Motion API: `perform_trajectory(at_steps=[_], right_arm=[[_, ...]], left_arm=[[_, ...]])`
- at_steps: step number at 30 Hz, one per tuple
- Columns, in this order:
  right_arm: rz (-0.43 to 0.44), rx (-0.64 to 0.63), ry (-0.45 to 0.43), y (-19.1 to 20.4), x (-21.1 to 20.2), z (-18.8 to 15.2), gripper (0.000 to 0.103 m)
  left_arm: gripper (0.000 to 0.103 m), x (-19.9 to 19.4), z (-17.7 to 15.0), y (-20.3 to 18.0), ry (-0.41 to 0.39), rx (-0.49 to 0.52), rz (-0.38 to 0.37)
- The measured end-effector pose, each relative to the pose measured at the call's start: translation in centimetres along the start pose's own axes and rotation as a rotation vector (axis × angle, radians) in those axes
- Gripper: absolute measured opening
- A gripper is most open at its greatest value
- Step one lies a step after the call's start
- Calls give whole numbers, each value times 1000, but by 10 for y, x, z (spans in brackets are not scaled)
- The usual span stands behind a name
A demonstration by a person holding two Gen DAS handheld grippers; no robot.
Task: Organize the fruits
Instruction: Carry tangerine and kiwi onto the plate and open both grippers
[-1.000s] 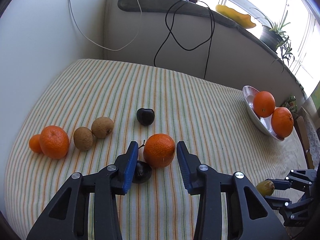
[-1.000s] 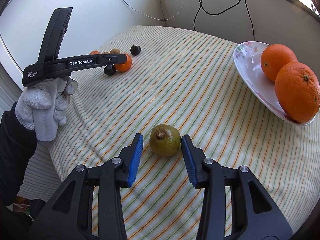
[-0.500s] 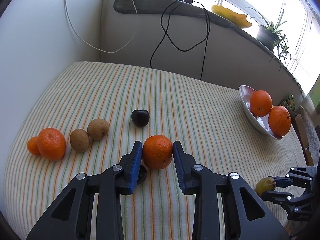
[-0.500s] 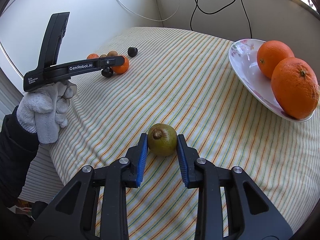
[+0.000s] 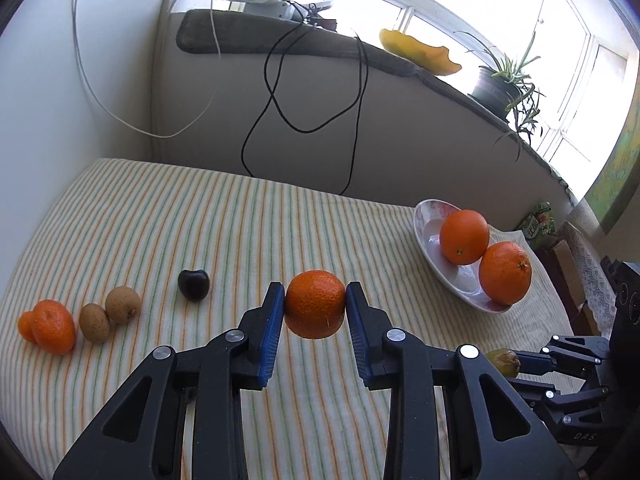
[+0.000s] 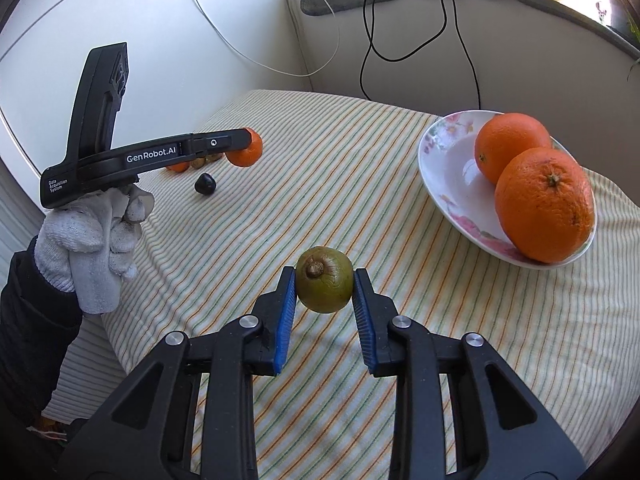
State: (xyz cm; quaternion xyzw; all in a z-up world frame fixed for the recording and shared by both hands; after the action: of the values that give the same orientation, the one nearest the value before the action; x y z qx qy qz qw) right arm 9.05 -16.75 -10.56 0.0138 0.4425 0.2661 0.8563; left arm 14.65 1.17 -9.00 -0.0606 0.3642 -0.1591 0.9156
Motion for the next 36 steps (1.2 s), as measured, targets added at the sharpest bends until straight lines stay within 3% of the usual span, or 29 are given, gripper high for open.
perform_trajectory(at_steps=[14, 36], right_arm=[[-96, 12, -70, -31, -14, 30, 29], [-170, -28, -74, -53, -4, 61, 29]], left_arm=[[30, 35, 37, -55, -12, 65, -114], [30, 80, 58, -85, 30, 70, -202]])
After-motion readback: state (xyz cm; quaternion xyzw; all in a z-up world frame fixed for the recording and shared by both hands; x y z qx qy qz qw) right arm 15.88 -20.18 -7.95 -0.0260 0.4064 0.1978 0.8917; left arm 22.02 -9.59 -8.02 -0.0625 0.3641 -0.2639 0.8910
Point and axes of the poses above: each gripper's, at about its wrist camera, not at the fingertips, and x roughly the way its jaws point, y to its left, z to its top, the point moved 1 cm from there along x, roughly the way its jaws point, and after that the axes turned 6 degrees about x, right-handed, at the moved point
